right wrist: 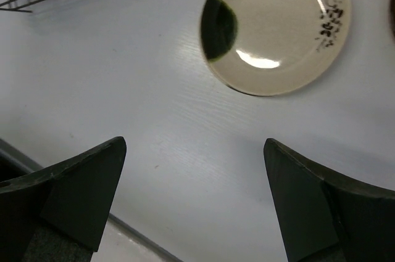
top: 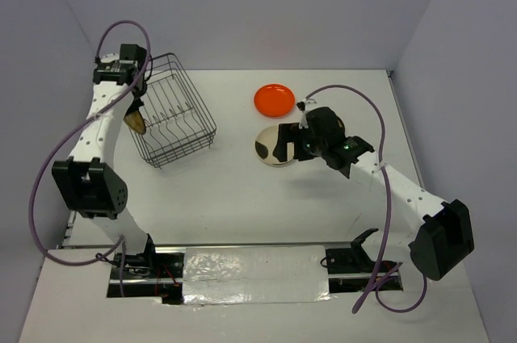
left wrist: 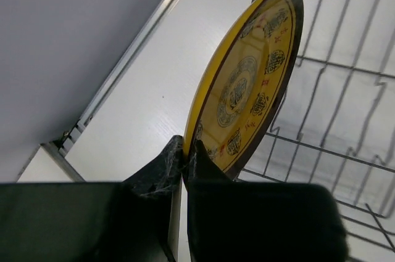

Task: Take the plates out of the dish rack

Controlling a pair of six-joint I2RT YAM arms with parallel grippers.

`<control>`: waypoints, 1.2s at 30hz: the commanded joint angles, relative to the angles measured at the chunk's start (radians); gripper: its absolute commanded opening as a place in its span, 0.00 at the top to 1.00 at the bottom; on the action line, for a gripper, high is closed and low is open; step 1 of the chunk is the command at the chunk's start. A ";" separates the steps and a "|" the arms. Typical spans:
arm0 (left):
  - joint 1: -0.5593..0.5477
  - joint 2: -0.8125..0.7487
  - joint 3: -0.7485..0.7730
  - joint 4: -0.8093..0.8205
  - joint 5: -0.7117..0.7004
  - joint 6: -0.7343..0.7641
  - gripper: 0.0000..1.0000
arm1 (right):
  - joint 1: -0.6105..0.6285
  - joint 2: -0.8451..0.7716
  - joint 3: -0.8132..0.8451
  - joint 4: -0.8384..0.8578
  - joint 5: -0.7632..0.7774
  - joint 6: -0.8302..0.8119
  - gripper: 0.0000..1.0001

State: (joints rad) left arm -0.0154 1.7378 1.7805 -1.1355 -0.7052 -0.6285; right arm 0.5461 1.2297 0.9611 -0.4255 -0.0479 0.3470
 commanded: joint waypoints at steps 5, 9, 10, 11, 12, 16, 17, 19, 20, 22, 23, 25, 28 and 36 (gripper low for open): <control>-0.009 -0.392 -0.146 0.273 0.503 0.196 0.95 | 0.009 -0.041 -0.061 0.503 -0.452 0.176 0.00; -0.014 -0.565 -0.434 0.535 1.080 0.173 0.99 | 0.026 0.019 -0.003 0.672 -0.502 0.329 0.00; -0.015 -0.578 -0.470 0.622 1.143 0.158 1.00 | 0.040 0.031 0.036 0.668 -0.431 0.337 0.00; -0.017 -0.601 -0.502 0.663 1.205 0.126 1.00 | 0.047 0.043 0.053 0.666 -0.400 0.342 0.00; -0.017 -0.610 -0.557 0.701 1.310 0.107 1.00 | 0.060 0.074 0.074 0.660 -0.345 0.339 0.00; -0.018 -0.644 -0.654 0.916 1.493 -0.014 1.00 | 0.084 0.166 0.205 0.498 -0.176 0.290 0.01; -0.020 -0.655 -0.677 0.939 1.509 -0.028 1.00 | 0.084 0.178 0.208 0.490 -0.165 0.281 0.02; -0.021 -0.664 -0.696 1.003 1.561 -0.069 0.97 | 0.084 0.201 0.191 0.517 -0.181 0.282 0.05; -0.024 -0.663 -0.708 1.011 1.573 -0.076 0.96 | 0.084 0.205 0.177 0.542 -0.197 0.283 0.12; -0.024 -0.656 -0.717 1.019 1.584 -0.085 0.91 | 0.084 0.208 0.140 0.622 -0.260 0.300 0.32; -0.024 -0.647 -0.722 1.016 1.583 -0.083 0.88 | 0.084 0.209 0.134 0.646 -0.282 0.302 0.43; -0.024 -0.635 -0.730 1.019 1.581 -0.085 0.75 | 0.084 0.221 0.130 0.698 -0.338 0.308 0.90; -0.027 -0.600 -0.675 0.810 1.424 0.023 0.14 | 0.077 0.205 0.119 0.680 -0.302 0.314 1.00; -0.038 -0.645 -0.506 0.405 0.632 0.208 0.00 | -0.326 0.012 -0.169 0.514 -0.112 0.501 1.00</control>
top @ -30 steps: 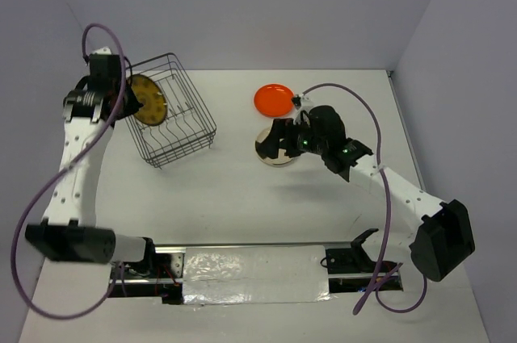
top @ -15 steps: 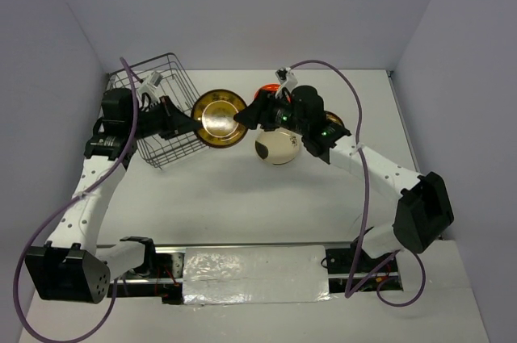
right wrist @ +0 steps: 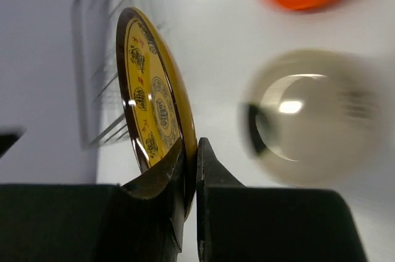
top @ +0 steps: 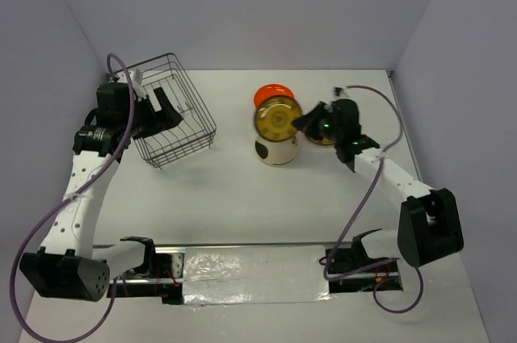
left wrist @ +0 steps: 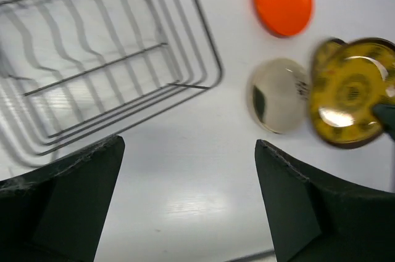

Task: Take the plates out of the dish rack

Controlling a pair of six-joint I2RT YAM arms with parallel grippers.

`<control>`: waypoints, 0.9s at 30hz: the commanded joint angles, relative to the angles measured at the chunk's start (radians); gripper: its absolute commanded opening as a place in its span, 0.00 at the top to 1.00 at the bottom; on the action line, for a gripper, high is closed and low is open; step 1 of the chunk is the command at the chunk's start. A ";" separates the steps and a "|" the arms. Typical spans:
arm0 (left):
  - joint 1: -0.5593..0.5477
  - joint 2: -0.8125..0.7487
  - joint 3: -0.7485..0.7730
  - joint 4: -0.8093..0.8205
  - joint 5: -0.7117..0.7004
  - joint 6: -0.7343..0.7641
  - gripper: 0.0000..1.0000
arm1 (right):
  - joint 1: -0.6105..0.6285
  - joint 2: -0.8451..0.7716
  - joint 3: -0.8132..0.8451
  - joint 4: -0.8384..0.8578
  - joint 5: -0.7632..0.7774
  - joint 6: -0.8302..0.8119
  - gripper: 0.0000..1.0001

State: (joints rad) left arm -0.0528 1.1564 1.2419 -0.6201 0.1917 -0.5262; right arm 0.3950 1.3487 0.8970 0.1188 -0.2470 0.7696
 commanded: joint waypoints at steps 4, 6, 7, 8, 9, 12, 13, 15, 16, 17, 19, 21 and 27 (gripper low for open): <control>-0.013 -0.174 -0.089 -0.049 -0.336 0.132 0.00 | -0.387 -0.114 -0.168 -0.033 0.025 0.016 1.00; -0.016 -0.217 -0.163 -0.001 -0.322 0.123 0.01 | -0.488 -0.054 -0.147 -0.054 -0.018 -0.022 1.00; -0.016 -0.230 -0.186 0.014 -0.318 0.121 0.01 | -0.507 -0.031 -0.138 -0.059 -0.031 -0.035 1.00; -0.018 -0.239 -0.208 0.029 -0.322 0.120 0.00 | -0.524 -0.008 -0.113 -0.070 -0.043 -0.044 1.00; -0.018 -0.254 -0.243 0.048 -0.331 0.121 0.00 | -0.547 0.039 -0.101 -0.071 -0.060 -0.061 1.00; -0.018 -0.264 -0.283 0.060 -0.356 0.132 0.00 | -0.568 0.125 -0.040 -0.100 -0.066 -0.088 0.90; -0.018 -0.264 -0.289 0.062 -0.357 0.134 0.01 | -0.568 0.141 -0.009 -0.110 -0.067 -0.093 0.86; -0.018 -0.262 -0.305 0.062 -0.348 0.137 0.00 | -0.570 0.179 0.014 -0.111 -0.077 -0.104 0.74; -0.019 -0.262 -0.308 0.063 -0.347 0.138 0.00 | -0.568 0.185 0.032 -0.140 -0.089 -0.111 0.55; -0.021 -0.262 -0.309 0.065 -0.344 0.140 0.00 | -0.567 0.187 0.039 -0.154 -0.081 -0.115 0.44; -0.022 -0.264 -0.311 0.065 -0.342 0.138 0.01 | -0.558 0.172 0.040 -0.179 -0.058 -0.127 0.33; -0.022 -0.262 -0.312 0.065 -0.345 0.135 0.00 | -0.523 0.171 0.090 -0.223 -0.014 -0.177 0.16; -0.027 -0.261 -0.315 0.051 -0.382 0.123 0.01 | -0.400 0.348 0.305 -0.591 0.155 -0.331 0.01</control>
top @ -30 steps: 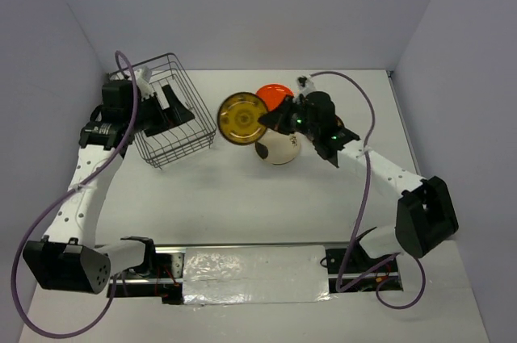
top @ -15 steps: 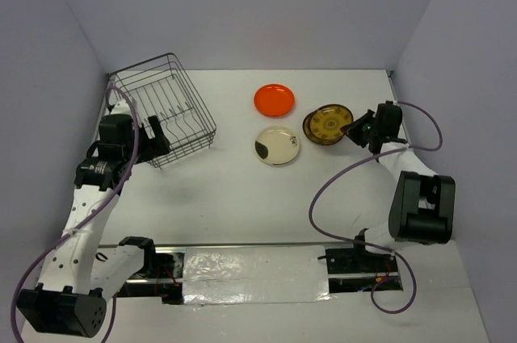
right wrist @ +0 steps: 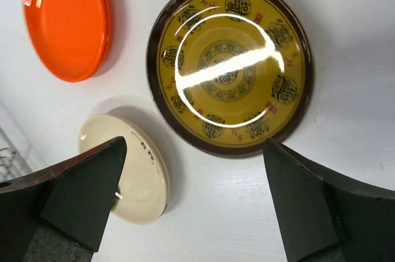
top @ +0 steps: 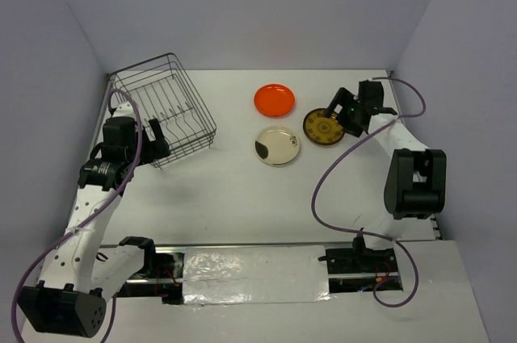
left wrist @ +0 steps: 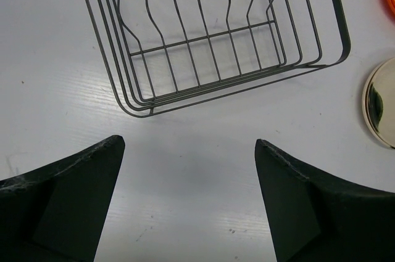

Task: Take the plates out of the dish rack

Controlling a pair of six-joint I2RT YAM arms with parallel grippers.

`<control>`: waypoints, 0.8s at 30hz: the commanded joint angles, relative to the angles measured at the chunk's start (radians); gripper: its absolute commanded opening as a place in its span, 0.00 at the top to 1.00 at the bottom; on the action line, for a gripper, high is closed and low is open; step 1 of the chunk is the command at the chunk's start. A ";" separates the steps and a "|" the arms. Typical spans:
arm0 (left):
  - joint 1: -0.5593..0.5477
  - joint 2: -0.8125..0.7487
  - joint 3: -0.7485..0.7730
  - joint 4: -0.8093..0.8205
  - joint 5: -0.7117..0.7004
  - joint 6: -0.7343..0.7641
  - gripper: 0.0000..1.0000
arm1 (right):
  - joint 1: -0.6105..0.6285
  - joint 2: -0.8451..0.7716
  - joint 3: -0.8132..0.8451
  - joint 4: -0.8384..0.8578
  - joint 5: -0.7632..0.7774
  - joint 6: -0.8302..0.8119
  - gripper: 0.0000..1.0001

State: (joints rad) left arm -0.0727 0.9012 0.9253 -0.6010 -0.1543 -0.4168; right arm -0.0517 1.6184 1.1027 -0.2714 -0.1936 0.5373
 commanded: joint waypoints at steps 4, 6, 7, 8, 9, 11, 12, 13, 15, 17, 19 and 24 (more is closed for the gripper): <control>-0.016 -0.019 0.003 0.021 -0.083 0.004 0.01 | 0.108 0.029 0.057 -0.215 0.236 -0.059 0.01; -0.019 -0.021 0.013 -0.005 -0.117 -0.010 0.01 | 0.141 -0.102 0.004 -0.201 0.281 -0.053 0.00; -0.019 -0.019 0.020 -0.014 -0.138 -0.022 0.01 | 0.160 -0.154 -0.003 -0.207 0.302 -0.063 0.00; -0.019 -0.015 0.036 -0.025 -0.186 -0.027 0.00 | 0.206 -0.266 -0.007 -0.213 0.337 -0.078 0.00; -0.019 -0.013 0.047 -0.052 -0.214 -0.033 0.01 | 0.237 -0.320 -0.012 -0.225 0.359 -0.097 0.00; -0.021 -0.015 0.073 -0.086 -0.301 -0.054 0.01 | 0.326 -0.495 -0.006 -0.252 0.440 -0.166 0.00; -0.019 -0.022 0.075 -0.100 -0.321 -0.053 0.01 | 0.346 -0.547 0.006 -0.290 0.463 -0.193 0.00; -0.019 -0.039 0.072 -0.103 -0.338 -0.051 0.00 | 0.363 -0.643 0.016 -0.316 0.474 -0.200 0.00; -0.018 -0.073 0.060 -0.111 -0.352 -0.060 0.00 | 0.383 -0.731 0.031 -0.385 0.458 -0.217 0.00; -0.019 -0.096 0.052 -0.118 -0.360 -0.074 0.01 | 0.386 -0.845 0.028 -0.435 0.418 -0.243 0.00; -0.019 -0.126 0.040 -0.128 -0.357 -0.083 0.01 | 0.386 -0.932 0.020 -0.462 0.396 -0.267 0.00; -0.022 -0.218 0.015 -0.140 -0.378 -0.116 0.00 | 0.406 -1.081 0.005 -0.560 0.477 -0.290 0.00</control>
State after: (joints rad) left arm -0.0898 0.7322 0.9508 -0.7372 -0.4904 -0.5003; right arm 0.3359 0.5709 1.1343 -0.7071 0.2142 0.2855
